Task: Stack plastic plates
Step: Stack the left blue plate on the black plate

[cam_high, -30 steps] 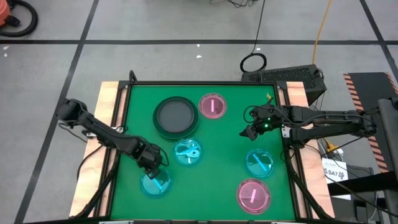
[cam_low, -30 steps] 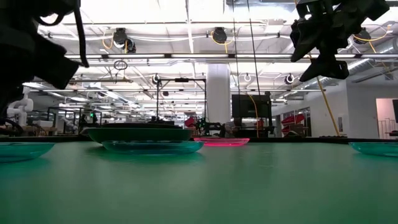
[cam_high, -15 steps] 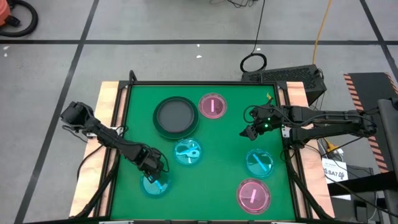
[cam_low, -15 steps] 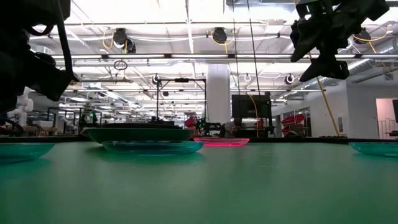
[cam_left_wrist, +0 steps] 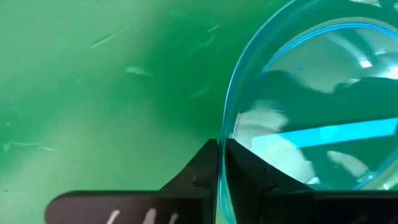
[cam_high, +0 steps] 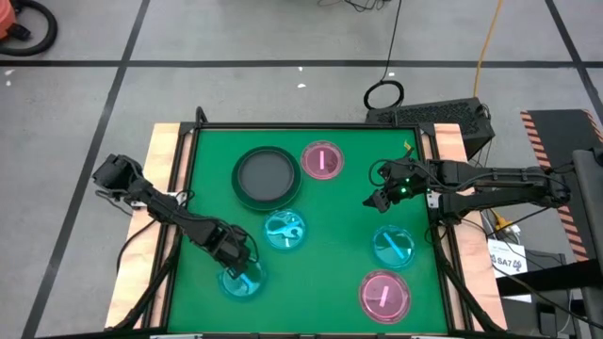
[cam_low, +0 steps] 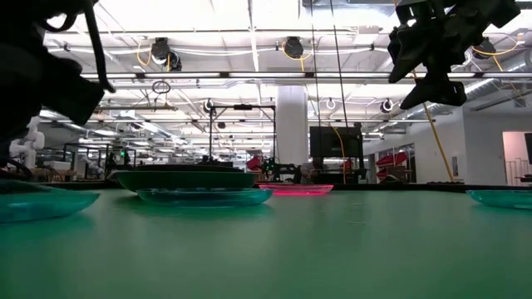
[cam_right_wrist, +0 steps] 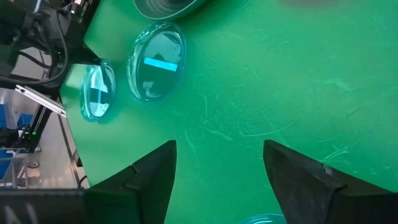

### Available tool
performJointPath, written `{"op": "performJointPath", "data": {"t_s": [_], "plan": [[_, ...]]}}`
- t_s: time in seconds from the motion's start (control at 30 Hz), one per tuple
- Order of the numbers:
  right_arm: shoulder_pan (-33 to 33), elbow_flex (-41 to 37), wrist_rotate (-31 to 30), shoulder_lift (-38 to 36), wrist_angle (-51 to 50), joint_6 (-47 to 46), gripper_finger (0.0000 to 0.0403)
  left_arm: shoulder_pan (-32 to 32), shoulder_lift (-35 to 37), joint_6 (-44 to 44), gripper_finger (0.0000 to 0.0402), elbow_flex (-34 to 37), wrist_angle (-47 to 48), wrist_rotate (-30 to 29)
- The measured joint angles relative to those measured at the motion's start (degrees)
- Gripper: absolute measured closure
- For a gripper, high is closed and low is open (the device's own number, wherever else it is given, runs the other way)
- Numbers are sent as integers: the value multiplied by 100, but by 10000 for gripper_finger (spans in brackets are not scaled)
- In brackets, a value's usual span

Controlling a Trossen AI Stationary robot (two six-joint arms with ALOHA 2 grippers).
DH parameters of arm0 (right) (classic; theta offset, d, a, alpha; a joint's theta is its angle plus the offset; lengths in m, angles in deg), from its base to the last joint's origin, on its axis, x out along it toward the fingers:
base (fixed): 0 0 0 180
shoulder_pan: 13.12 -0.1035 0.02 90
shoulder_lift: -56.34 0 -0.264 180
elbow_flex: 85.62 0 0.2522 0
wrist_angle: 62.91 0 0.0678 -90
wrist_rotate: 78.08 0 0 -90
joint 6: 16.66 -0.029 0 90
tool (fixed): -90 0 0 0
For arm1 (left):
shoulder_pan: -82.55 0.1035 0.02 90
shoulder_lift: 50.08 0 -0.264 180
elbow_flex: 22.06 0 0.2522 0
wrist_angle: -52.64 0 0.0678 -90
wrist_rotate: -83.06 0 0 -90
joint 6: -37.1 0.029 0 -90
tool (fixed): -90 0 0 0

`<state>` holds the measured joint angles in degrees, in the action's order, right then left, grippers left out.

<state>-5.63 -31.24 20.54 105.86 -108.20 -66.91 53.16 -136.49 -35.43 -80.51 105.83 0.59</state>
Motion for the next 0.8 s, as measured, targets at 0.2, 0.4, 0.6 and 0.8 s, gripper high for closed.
{"op": "performJointPath", "data": {"t_s": [0.2,0.4,0.6,0.8], "plan": [[0,0,-7,-2,0,41,170,11,0,24,372,-363,238,-12],[0,0,-104,0,0,142,170,18,0,30,372,-898,502,-103],[0,0,-136,0,0,167,170,205,2,105,372,-1555,905,-494],[0,0,-136,0,-2,170,170,746,3,828,372,-2257,1437,-619]]}}
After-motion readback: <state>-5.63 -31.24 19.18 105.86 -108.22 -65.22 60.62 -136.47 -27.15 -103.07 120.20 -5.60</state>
